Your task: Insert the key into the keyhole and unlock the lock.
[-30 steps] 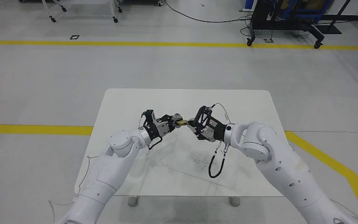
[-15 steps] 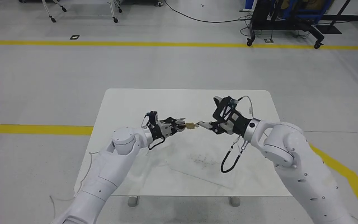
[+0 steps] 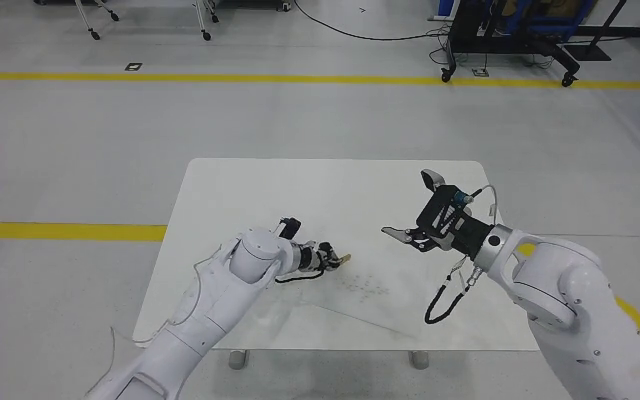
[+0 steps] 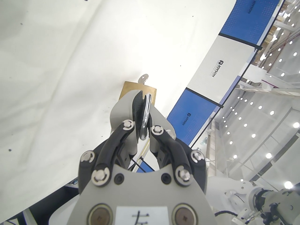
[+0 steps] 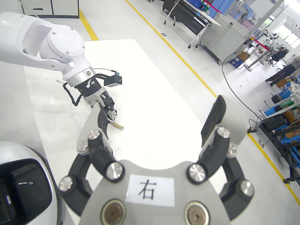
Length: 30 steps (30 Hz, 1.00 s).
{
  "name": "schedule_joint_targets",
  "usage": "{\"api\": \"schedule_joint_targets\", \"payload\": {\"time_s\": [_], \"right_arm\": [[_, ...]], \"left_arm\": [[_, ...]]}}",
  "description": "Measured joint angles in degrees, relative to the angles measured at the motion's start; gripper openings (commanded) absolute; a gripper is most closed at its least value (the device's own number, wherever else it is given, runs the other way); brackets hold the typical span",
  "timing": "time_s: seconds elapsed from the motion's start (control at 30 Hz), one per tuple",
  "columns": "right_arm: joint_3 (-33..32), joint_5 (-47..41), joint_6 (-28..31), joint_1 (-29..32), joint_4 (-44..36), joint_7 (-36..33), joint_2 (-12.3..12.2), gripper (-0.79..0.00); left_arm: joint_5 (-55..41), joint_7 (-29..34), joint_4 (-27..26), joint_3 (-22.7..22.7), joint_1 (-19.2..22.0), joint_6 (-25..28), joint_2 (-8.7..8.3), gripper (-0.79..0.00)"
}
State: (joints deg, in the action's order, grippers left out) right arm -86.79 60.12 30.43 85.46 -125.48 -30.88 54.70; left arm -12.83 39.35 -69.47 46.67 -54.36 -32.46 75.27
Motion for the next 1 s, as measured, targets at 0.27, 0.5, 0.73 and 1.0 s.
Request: {"api": "schedule_joint_targets", "payload": {"time_s": [0.27,0.5,0.73,1.0], "right_arm": [[0.0,0.0,0.0,0.0,0.0,0.0,0.0,0.0],[0.0,0.0,0.0,0.0,0.0,0.0,0.0,0.0],[-0.1,-0.2,-0.5,0.0,0.2,0.6,0.0,0.0],[-4.2,-5.8,-1.7,-0.4,5.3,9.3,0.3,0.0]], "left_arm": [[-0.9,2.9,1.6,-0.5,1.3,0.1,0.32,0.0],[-2.3,4.8,1.3,1.4,1.1,1.9,-0.13,0.0],[-0.2,-0.5,-4.9,5.4,-3.0,13.6,-1.34,0.0],[8.2,-11.7,-20.3,15.1,-15.0,30.3,-4.21,0.0]]}}
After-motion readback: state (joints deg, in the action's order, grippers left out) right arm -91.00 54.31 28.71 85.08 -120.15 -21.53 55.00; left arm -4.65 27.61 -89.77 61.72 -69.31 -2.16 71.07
